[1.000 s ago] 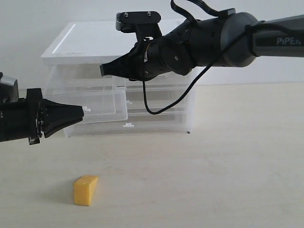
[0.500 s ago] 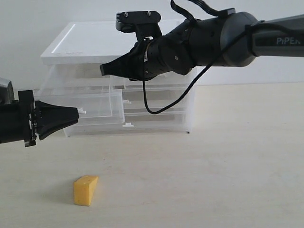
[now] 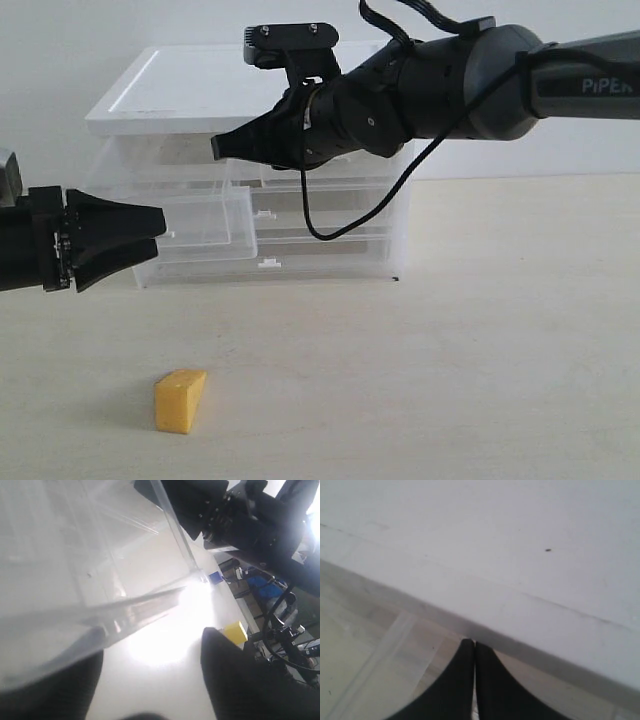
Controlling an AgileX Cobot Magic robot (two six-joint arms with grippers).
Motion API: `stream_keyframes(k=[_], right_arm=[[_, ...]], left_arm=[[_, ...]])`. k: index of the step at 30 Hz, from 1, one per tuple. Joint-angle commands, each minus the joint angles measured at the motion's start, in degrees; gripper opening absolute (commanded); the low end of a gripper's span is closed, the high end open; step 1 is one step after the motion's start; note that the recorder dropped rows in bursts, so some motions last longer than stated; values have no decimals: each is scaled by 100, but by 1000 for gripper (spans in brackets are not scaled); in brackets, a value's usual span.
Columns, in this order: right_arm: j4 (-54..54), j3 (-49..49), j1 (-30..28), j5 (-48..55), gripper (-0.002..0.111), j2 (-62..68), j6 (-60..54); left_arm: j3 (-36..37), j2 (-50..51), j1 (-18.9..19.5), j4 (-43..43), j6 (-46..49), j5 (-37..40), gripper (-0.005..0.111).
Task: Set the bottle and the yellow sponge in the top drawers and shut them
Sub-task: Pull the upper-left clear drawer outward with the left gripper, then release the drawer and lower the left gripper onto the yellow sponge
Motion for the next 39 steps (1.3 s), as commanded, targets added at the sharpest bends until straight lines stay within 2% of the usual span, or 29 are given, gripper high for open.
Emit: stream_keyframes(k=[1, 4, 11, 15, 20, 24, 26, 32, 39], right_arm=[[-218, -107, -246, -112, 0, 24, -39], [-218, -107, -246, -47, 0, 1, -39], [-218, -107, -246, -63, 0, -25, -65], [-218, -107, -246, -25, 0, -25, -87], [-218, -107, -246, -25, 0, -25, -129], [-218, -107, -246, -25, 0, -25, -161], [-218, -107, -246, -25, 0, -25, -173], [-218, -107, -246, -3, 0, -51, -172], [-208, -107, -246, 346, 0, -317, -186]], left_arm=[[43, -66, 15, -57, 13, 83, 57], [43, -66, 138, -57, 54, 83, 57], [43, -66, 141, 201, -22, -223, 57], [43, -66, 141, 441, 28, -661, 57], [43, -66, 141, 548, 7, -336, 57], [57, -66, 141, 1046, 7, -336, 57], [138, -66, 141, 1033, 77, -361, 57], [393, -66, 141, 1033, 158, -1406, 57], [511, -66, 122, 1059, 219, -1465, 52]])
